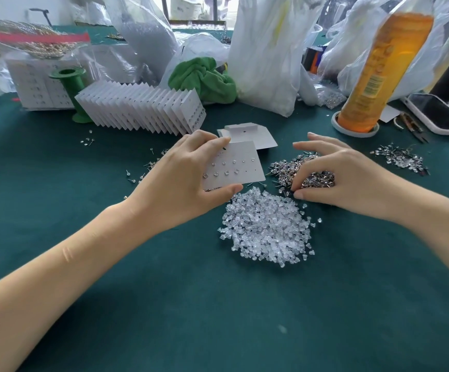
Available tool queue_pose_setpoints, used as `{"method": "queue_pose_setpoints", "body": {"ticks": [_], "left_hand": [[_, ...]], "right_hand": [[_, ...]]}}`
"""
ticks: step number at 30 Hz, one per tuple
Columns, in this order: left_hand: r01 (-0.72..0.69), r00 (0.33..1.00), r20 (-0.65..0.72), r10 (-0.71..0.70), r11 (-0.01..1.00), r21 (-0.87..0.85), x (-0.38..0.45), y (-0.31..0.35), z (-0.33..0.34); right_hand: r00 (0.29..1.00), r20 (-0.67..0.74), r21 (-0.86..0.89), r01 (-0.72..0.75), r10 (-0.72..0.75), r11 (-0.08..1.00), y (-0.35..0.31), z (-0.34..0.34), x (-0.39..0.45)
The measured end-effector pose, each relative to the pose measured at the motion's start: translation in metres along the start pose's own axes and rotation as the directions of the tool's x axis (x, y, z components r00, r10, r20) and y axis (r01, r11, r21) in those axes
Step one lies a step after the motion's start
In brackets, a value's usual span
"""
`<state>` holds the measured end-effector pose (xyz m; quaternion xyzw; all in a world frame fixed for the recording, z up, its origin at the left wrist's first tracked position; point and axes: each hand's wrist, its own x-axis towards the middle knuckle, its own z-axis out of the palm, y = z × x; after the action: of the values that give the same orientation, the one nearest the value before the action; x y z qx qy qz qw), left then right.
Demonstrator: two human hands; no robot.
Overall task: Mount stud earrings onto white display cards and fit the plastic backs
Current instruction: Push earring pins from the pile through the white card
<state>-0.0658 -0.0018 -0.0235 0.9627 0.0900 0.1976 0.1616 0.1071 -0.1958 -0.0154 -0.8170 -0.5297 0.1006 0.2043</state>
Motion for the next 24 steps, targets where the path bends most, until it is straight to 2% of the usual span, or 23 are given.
{"method": "queue_pose_setpoints", "body": {"ticks": [8, 13, 16, 18, 20, 22, 24], "left_hand": [[-0.013, 0.999, 0.035, 0.013, 1.000, 0.001, -0.001, 0.002, 0.002], [-0.015, 0.998, 0.057, 0.017, 0.999, -0.038, -0.003, 0.003, 0.005], [-0.006, 0.997, 0.080, 0.015, 0.994, -0.108, -0.004, 0.003, 0.007], [-0.011, 0.997, 0.080, 0.023, 0.989, -0.149, -0.005, 0.004, 0.008], [-0.028, 0.997, 0.072, 0.042, 0.983, -0.181, -0.005, 0.006, 0.008], [-0.054, 0.996, 0.053, 0.066, 0.977, -0.207, -0.006, 0.008, 0.007], [-0.069, 0.996, 0.036, 0.080, 0.970, -0.235, -0.007, 0.010, 0.007]], "right_hand": [[0.997, -0.073, -0.061, 0.017, -0.021, 0.998, -0.005, 0.007, 0.002], [0.998, -0.061, -0.013, 0.025, -0.026, 1.000, -0.005, 0.008, 0.002], [0.995, -0.091, 0.217, -0.020, 0.041, 0.976, -0.009, 0.001, 0.000], [0.989, -0.108, 0.455, -0.045, 0.105, 0.890, -0.016, -0.004, -0.002], [0.988, -0.090, 0.617, -0.043, 0.125, 0.785, -0.023, -0.005, -0.004], [0.992, -0.046, 0.685, -0.052, 0.114, 0.727, -0.031, 0.000, -0.007], [0.994, -0.017, 0.700, -0.067, 0.110, 0.711, -0.035, 0.004, -0.008]]}}
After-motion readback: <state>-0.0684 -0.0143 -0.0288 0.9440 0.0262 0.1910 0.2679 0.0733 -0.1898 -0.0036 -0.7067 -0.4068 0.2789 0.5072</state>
